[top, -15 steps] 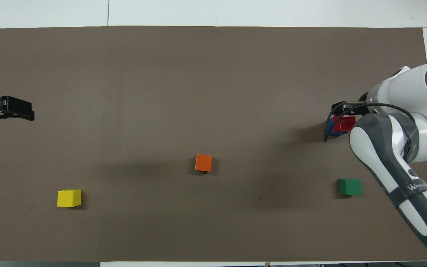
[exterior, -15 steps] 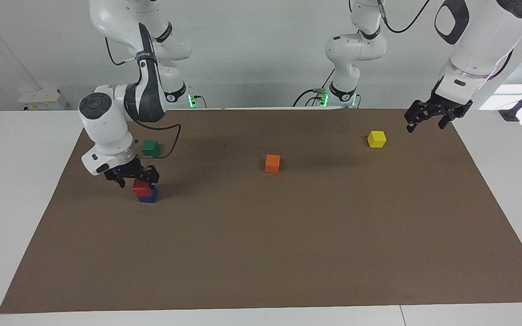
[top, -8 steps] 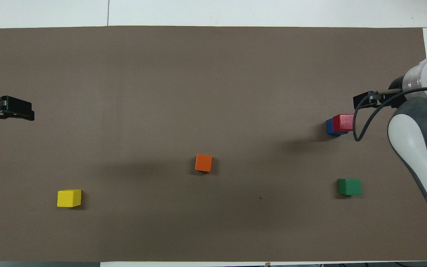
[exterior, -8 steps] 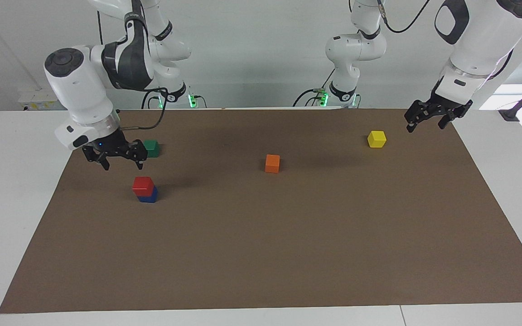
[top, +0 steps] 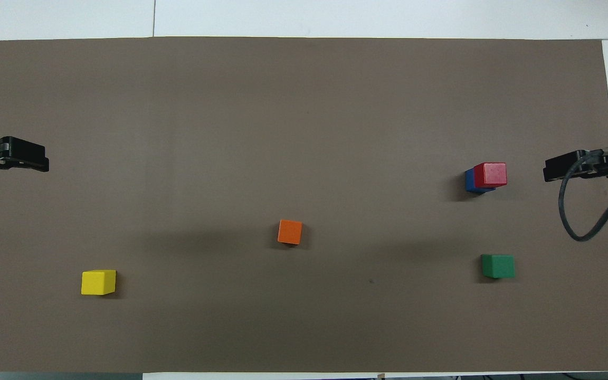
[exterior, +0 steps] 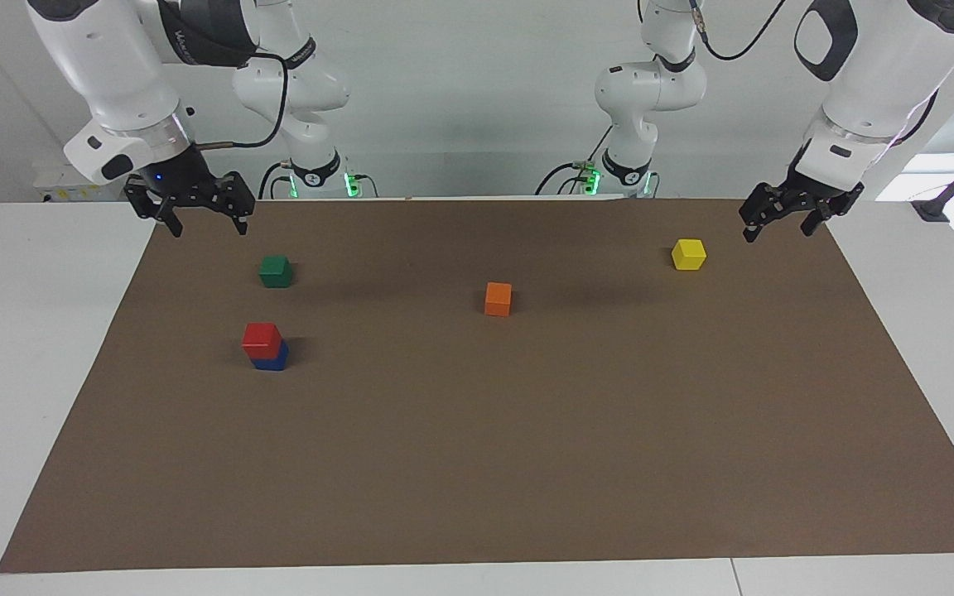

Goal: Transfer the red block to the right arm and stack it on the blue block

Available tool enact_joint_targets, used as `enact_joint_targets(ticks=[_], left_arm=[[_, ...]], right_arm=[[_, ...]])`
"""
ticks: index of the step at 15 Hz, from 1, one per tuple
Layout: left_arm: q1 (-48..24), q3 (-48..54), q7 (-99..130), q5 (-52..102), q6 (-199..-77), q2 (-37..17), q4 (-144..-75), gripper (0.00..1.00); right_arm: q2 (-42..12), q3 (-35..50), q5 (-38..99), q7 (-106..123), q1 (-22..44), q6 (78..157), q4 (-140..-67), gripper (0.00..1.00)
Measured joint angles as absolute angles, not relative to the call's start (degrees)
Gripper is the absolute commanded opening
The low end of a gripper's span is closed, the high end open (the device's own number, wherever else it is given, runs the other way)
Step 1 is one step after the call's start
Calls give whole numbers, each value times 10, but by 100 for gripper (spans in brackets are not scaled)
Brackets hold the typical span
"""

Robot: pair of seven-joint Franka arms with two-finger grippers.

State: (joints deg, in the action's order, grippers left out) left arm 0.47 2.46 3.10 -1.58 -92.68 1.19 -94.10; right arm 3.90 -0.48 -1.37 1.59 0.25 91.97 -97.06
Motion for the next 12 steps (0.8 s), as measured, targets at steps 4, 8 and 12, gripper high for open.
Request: enact_joint_targets(ticks=[4, 8, 12], left_arm=[[5, 25, 31, -16, -927, 12, -941, 100], [5, 25, 31, -16, -927, 12, -941, 100], [5, 25, 31, -16, -927, 12, -941, 100]], right_arm=[[39, -8, -10, 16, -4, 920, -971, 100], [39, -9, -2, 16, -4, 920, -971, 100], [39, -11, -1, 16, -4, 921, -970, 100]])
